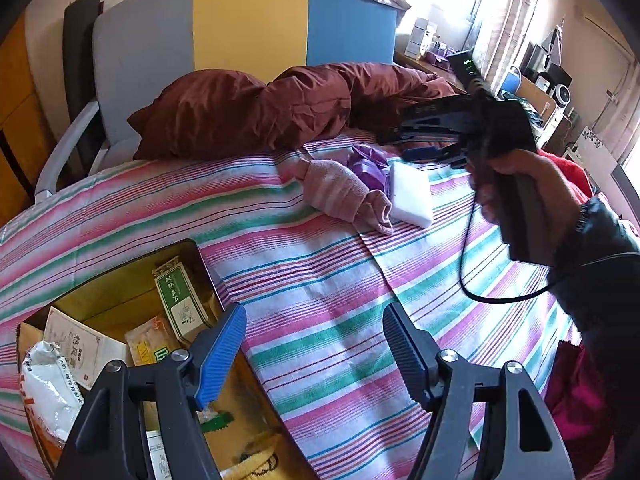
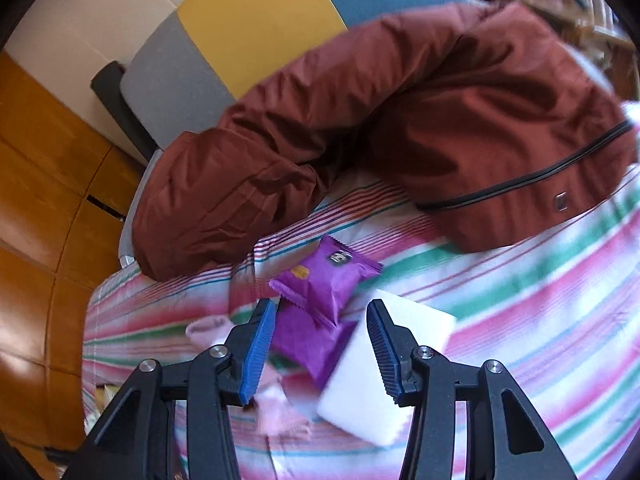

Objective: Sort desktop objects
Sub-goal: 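Grasp the purple snack packet with the right gripper while the left gripper grasps the pink sock, then carry the pink sock and purple packet into the gold tray and release both, then move both grippers back toward the purple packet and white sponge block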

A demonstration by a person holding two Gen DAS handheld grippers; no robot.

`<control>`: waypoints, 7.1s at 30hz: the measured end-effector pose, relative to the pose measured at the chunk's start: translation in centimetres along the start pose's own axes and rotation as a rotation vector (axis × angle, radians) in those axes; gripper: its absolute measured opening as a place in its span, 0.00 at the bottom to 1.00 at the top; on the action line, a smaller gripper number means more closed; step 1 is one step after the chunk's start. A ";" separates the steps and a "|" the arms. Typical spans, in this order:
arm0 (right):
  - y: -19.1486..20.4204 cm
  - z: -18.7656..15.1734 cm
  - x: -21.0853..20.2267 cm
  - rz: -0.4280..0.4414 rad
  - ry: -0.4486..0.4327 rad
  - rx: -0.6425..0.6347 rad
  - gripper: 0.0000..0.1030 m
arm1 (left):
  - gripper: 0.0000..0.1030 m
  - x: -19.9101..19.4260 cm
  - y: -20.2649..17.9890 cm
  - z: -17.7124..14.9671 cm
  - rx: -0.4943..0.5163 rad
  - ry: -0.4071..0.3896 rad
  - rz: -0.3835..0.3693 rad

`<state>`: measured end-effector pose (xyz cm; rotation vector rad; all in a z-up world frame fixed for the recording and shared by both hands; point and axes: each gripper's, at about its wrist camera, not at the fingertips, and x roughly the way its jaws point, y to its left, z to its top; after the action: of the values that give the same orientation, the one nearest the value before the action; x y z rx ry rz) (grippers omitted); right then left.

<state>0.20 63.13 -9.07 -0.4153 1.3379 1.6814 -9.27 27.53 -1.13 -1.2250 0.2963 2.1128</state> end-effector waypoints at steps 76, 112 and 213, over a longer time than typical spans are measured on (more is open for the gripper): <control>7.9 -7.4 -5.2 -0.109 -0.070 -0.241 0.39 | 0.35 -1.3 -0.1 4.6 -0.197 -0.109 -0.079; 22.6 -23.8 -7.1 0.074 -0.053 -0.427 0.39 | 0.35 -14.5 7.5 -10.4 -0.200 -0.328 0.246; 21.5 -26.2 -7.1 0.041 -0.075 -0.370 0.67 | 0.52 -16.8 12.8 -16.3 -0.341 -0.317 0.360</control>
<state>-20.56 36.72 -0.53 -0.5333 0.9850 1.9649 -0.73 2.54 2.58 -1.0511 0.0104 2.7151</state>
